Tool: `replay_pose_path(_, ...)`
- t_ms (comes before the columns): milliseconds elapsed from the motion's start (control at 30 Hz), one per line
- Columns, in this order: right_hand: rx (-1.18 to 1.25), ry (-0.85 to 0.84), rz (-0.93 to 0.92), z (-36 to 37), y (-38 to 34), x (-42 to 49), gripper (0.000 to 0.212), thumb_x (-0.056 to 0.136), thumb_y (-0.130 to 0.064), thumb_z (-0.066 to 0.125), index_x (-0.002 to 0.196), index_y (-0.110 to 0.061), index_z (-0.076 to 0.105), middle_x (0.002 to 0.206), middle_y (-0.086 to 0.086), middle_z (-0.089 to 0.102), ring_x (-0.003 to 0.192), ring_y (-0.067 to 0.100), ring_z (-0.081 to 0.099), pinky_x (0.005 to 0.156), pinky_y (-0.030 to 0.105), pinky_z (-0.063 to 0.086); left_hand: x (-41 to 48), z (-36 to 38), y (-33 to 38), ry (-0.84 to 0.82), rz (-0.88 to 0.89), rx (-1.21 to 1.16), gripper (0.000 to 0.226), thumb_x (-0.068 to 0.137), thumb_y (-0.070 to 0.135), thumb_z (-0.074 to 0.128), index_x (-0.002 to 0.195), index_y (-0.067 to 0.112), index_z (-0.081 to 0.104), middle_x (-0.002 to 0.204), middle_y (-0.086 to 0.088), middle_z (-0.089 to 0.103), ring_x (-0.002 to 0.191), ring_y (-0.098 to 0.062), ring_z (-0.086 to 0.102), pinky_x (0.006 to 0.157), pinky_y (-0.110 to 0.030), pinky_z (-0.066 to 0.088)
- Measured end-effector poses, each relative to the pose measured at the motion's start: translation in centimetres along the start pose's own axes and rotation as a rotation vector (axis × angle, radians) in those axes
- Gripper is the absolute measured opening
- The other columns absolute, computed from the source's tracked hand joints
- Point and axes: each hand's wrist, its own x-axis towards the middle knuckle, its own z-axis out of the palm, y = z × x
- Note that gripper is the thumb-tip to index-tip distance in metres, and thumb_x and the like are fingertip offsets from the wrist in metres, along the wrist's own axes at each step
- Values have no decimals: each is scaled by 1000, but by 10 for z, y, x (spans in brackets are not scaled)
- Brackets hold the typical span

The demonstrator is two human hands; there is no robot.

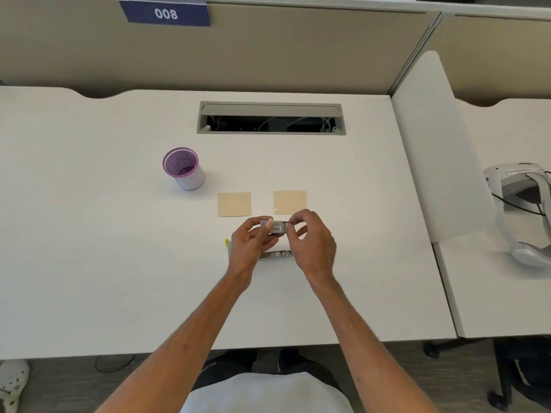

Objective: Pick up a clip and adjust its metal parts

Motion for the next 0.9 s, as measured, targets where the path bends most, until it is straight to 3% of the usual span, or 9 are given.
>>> replay_pose_path(200,-39,-56,-79,-1,2,-2,16,99,-28,69,109,-37,60,114,-22,65,80,5,68,66,32,56,0,-1,-2,44,-24,-13,36,103,28,79,127,2,71,112,-20,83,109,-35,82,101,-38,64)
replay_pose_path(333,-184,-59,-163,-2,7,-1,11,98,-26,69,105,-34,67,119,-18,60,79,11,68,66,33,55,0,-1,-3,47,-35,-20,39,101,29,82,127,2,71,110,-19,84,106,-33,83,97,-35,66)
replay_pose_path(567,-299,-65,-239,-4,14,3,8,99,-29,73,101,-30,81,122,-14,67,77,16,68,67,36,52,-1,0,-5,38,-45,-19,40,99,31,83,124,2,72,108,-18,84,103,-31,84,94,-32,66)
replay_pose_path(733,-245,-209,-212,-8,17,14,3,98,-31,72,99,-33,73,119,-18,62,83,11,68,77,36,50,-1,0,-6,40,-53,2,40,100,30,82,124,1,71,108,-19,84,103,-31,83,96,-34,66)
replay_pose_path(900,-162,-298,-215,-13,18,26,13,92,-26,79,95,-33,69,117,-18,60,88,6,67,85,36,44,3,1,-6,53,-66,-3,40,101,28,81,127,0,70,109,-20,84,106,-33,83,97,-34,66)
